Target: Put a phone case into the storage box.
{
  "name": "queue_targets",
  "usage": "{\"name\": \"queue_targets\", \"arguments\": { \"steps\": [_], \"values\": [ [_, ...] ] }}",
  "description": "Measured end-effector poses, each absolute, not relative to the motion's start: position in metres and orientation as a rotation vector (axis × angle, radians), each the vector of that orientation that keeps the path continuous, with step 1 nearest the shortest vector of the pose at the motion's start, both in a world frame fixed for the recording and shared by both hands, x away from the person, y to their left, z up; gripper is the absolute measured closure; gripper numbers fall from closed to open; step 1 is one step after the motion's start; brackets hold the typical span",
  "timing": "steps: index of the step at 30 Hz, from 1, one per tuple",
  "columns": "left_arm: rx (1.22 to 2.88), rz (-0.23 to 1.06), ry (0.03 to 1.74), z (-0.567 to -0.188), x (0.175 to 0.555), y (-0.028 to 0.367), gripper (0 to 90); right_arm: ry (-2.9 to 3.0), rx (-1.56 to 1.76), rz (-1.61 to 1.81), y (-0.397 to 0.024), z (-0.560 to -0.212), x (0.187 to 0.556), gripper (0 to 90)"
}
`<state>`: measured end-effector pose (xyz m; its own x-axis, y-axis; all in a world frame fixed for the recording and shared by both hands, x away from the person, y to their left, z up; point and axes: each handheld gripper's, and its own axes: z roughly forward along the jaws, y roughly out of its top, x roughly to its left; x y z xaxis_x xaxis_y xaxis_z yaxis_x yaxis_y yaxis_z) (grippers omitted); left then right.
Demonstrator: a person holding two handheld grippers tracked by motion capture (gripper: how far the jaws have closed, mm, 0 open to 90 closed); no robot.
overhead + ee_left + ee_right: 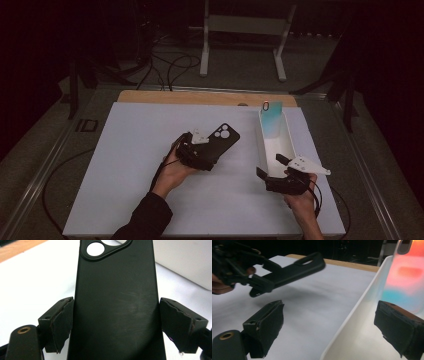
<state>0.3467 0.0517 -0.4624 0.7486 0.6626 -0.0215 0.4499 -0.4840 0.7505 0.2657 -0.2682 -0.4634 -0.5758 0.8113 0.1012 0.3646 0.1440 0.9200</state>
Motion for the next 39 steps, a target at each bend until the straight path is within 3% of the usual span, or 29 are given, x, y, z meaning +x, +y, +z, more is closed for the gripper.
{"name": "queue_targets", "arguments": {
  "steps": [16,27,34,35,36,38,39],
  "values": [
    [2.097,0.406,0.756,-0.439,0.324,0.062,15.8,2.114,1.084,1.485,-0.242,-0.419,0.288,9.0],
    [2.059,0.418,0.695,-0.43,0.313,0.06,15.7,2.201,1.115,1.547,-0.214,-0.408,0.314,9.7],
    [2.051,0.401,0.662,-0.431,0.31,0.05,15.6,2.221,1.149,1.567,-0.206,-0.409,0.319,17.2],
    [2.05,0.401,0.653,-0.43,0.309,0.048,15.6,2.232,1.16,1.566,-0.204,-0.41,0.321,22.9],
    [2.05,0.401,0.653,-0.43,0.309,0.048,15.6,2.232,1.16,1.566,-0.204,-0.41,0.321,22.9],
    [2.029,0.396,0.646,-0.429,0.308,0.043,15.6,2.248,1.212,1.602,-0.203,-0.411,0.325,38.5],
    [2.022,0.395,0.645,-0.429,0.308,0.042,15.6,2.251,1.228,1.617,-0.203,-0.412,0.326,41.7]
  ]
}}
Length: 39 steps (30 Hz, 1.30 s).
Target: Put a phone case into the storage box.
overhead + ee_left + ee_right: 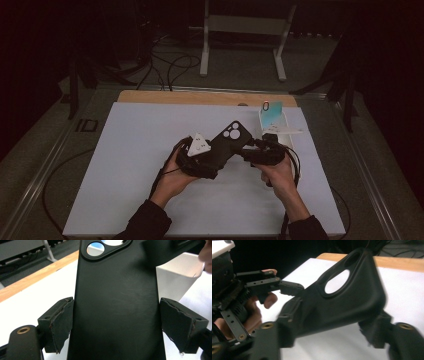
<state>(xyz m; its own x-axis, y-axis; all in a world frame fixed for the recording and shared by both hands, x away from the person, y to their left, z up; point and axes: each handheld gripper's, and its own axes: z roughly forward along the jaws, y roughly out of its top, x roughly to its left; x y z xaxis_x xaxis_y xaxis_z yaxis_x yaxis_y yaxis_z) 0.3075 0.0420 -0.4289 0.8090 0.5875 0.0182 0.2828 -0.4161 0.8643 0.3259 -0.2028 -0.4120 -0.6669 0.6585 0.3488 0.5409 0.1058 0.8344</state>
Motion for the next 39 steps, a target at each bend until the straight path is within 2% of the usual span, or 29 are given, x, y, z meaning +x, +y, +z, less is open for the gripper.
{"name": "queue_targets", "arguments": {
  "steps": [1,3,13,19,21,28,39],
  "values": [
    [2.022,0.395,0.645,-0.429,0.308,0.042,15.6,2.251,1.228,1.617,-0.203,-0.412,0.326,41.7],
    [2.024,0.397,0.637,-0.429,0.307,0.038,15.5,2.251,1.251,1.663,-0.202,-0.413,0.327,51.2],
    [2.039,0.388,0.64,-0.432,0.308,0.028,14.9,2.287,1.235,1.738,-0.193,-0.413,0.324,79.1],
    [2.045,0.392,0.658,-0.435,0.308,0.026,14.0,2.292,1.223,1.741,-0.19,-0.412,0.322,83.7],
    [2.032,0.379,0.67,-0.435,0.31,0.029,20.2,2.279,1.195,1.7,-0.186,-0.411,0.32,85.8],
    [1.998,0.312,0.698,-0.432,0.315,0.043,15.8,2.261,1.182,1.695,-0.193,-0.41,0.32,86.0],
    [1.983,0.264,0.725,-0.435,0.314,0.07,13.9,2.269,1.116,1.728,-0.203,-0.407,0.316,85.9]
  ]
}}
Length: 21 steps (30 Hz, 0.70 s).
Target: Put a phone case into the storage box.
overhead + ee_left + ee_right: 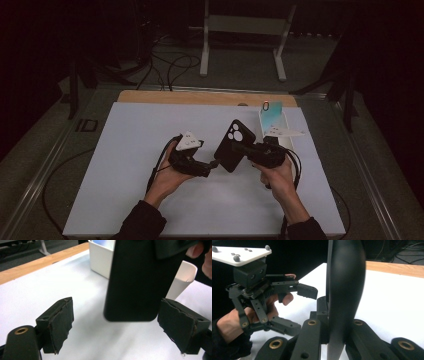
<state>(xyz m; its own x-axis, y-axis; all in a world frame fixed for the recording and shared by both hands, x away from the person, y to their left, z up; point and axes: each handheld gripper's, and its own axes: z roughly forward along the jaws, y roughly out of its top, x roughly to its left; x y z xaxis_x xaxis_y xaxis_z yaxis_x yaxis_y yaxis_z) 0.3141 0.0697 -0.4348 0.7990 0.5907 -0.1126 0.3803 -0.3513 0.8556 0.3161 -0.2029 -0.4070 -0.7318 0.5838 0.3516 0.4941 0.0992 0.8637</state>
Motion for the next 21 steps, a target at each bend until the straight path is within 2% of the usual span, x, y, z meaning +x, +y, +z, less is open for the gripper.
{"name": "queue_targets", "arguments": {
  "steps": [15,21],
  "values": [
    [1.994,0.211,0.673,-0.438,0.305,0.078,12.8,2.355,0.909,1.784,-0.19,-0.403,0.311,85.7],
    [1.986,0.158,0.625,-0.439,0.303,0.075,15.7,2.395,0.825,1.82,-0.183,-0.403,0.309,85.7]
  ]
}}
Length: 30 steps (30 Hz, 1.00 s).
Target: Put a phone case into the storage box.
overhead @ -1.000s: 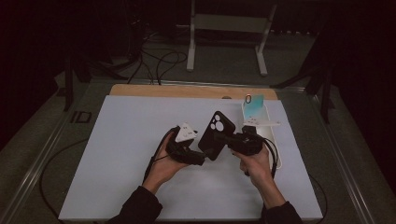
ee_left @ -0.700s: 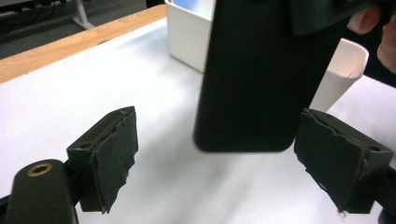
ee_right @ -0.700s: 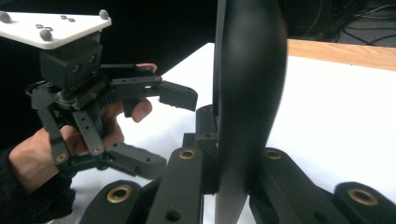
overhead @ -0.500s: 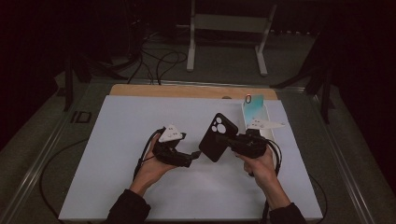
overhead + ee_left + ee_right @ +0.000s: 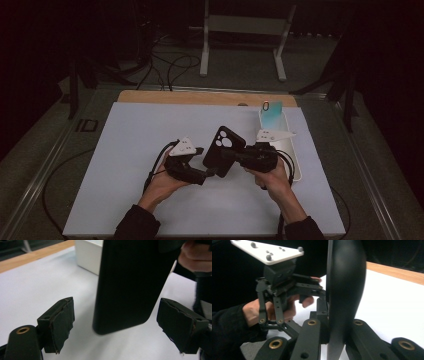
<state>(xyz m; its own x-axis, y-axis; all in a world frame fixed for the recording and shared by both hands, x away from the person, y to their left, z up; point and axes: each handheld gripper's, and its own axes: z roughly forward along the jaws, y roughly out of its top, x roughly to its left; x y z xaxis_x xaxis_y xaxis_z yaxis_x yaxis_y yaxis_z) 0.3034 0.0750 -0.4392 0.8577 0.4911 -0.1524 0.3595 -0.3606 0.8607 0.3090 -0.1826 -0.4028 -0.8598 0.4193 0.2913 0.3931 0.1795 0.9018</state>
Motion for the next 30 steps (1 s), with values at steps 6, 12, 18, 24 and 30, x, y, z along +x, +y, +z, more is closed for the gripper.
{"name": "queue_targets", "arguments": {
  "steps": [6,12,18,24,30],
  "values": [
    [1.982,0.091,0.568,-0.4406,0.3022,0.0716,25.3,2.431,0.743,1.892,-0.1777,-0.4028,0.3074,85.6],
    [1.988,0.078,0.544,-0.4416,0.3014,0.0709,35.5,2.426,0.726,1.908,-0.1781,-0.4025,0.3076,85.6],
    [2.008,0.096,0.518,-0.4436,0.2997,0.0715,56.5,2.421,0.734,1.878,-0.1834,-0.4023,0.3094,80.3],
    [2.008,0.085,0.509,-0.4466,0.2994,0.0713,72.4,2.413,0.757,1.787,-0.183,-0.4024,0.31,60.7],
    [2.005,0.065,0.488,-0.4481,0.2987,0.0686,79.4,2.4,0.806,1.775,-0.1804,-0.4026,0.3115,42.6]
  ]
}}
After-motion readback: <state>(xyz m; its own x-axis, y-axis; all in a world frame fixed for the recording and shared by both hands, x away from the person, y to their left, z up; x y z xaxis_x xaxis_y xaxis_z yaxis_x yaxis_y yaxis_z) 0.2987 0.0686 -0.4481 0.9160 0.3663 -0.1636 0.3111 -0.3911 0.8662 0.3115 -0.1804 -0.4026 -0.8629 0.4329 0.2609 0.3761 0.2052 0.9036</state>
